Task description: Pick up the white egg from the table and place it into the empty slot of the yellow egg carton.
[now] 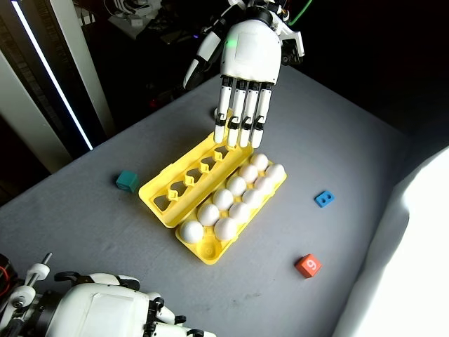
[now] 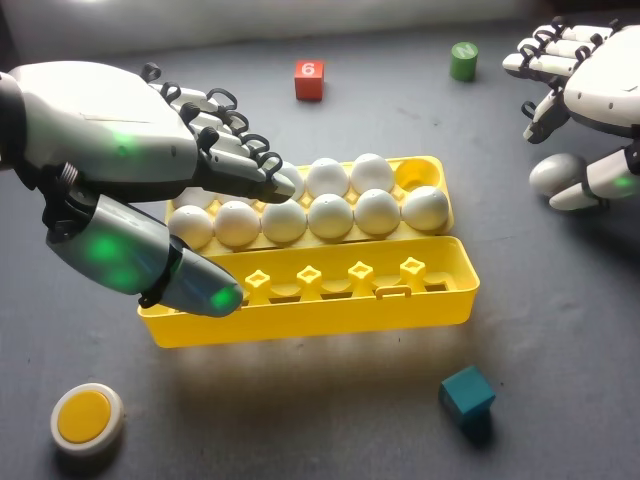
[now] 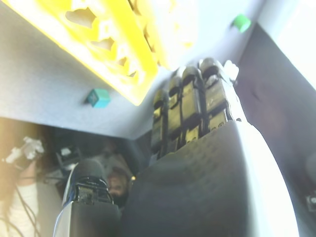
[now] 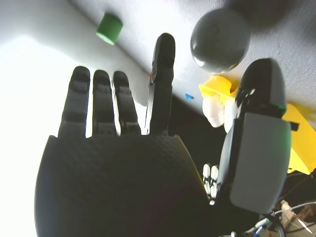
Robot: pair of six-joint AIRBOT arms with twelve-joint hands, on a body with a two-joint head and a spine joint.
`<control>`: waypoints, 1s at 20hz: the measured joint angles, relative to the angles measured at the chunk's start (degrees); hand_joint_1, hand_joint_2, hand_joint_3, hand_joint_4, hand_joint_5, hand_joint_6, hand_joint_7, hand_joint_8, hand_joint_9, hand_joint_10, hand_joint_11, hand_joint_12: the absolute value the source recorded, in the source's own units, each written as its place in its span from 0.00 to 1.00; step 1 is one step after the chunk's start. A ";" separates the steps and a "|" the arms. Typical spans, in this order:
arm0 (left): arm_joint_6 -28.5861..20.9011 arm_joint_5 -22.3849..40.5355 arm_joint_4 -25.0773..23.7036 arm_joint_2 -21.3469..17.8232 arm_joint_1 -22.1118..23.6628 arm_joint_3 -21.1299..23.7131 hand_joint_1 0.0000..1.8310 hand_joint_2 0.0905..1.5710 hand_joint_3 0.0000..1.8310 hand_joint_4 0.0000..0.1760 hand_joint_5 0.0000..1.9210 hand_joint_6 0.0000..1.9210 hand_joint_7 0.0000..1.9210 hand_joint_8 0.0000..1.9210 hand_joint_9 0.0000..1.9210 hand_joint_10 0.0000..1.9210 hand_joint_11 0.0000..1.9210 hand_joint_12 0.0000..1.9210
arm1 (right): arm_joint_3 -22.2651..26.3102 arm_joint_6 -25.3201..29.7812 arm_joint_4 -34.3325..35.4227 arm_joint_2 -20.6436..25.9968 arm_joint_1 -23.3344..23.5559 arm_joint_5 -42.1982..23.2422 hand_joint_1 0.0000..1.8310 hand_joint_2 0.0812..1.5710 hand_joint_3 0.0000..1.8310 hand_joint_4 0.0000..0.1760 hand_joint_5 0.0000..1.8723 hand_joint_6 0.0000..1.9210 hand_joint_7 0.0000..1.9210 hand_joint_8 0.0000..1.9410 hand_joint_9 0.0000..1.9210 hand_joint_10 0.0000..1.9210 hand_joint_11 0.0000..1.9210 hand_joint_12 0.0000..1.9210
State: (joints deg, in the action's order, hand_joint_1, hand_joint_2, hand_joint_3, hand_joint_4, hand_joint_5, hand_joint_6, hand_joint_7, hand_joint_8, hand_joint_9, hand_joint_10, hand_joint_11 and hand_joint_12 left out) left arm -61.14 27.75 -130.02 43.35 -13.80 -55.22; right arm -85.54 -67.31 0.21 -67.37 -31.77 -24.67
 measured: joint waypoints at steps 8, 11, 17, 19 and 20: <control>0.00 -0.04 0.00 0.00 0.00 0.00 0.00 0.71 0.00 0.00 0.07 0.00 0.07 0.00 0.05 0.00 0.00 0.09 | -0.20 0.02 -0.02 -0.52 -0.37 -0.42 0.56 0.63 0.00 0.88 0.59 0.30 0.00 0.00 0.00 0.00 0.00 0.00; 0.00 0.00 0.00 0.00 0.00 0.00 0.00 0.71 0.00 0.00 0.08 0.00 0.07 0.00 0.05 0.00 0.00 0.10 | -0.20 0.02 -0.02 -0.52 -0.37 -0.59 0.58 0.65 0.00 1.00 0.59 0.41 0.02 0.00 0.00 0.00 0.00 0.00; 0.00 -0.02 0.00 0.00 0.00 0.00 0.00 0.72 0.00 0.00 0.08 0.00 0.07 0.00 0.06 0.00 0.00 0.10 | 0.90 6.86 0.04 -0.39 0.85 -0.76 0.61 0.65 0.00 0.24 0.60 0.39 0.10 0.00 0.00 0.00 0.00 0.00; 0.00 0.02 0.00 0.00 0.00 0.00 0.00 0.71 0.00 0.00 0.08 0.00 0.07 0.00 0.05 0.00 0.00 0.09 | 2.27 9.70 0.02 0.04 1.88 -2.71 0.61 0.65 0.00 0.18 0.59 0.41 0.09 0.00 0.00 0.00 0.00 0.00; 0.00 -0.02 -0.02 0.00 0.00 0.00 0.00 0.71 0.00 0.00 0.08 0.00 0.07 0.00 0.05 0.00 0.00 0.09 | 3.17 10.38 1.51 0.02 2.69 -3.87 0.59 0.66 0.00 0.49 0.59 0.41 0.09 0.00 0.00 0.00 0.00 0.00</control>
State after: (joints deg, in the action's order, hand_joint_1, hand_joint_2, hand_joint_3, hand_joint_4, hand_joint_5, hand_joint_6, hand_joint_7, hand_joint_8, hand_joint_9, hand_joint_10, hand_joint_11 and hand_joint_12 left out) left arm -61.14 27.73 -130.04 43.35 -13.80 -55.22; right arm -82.37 -56.93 1.72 -67.35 -29.08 -28.53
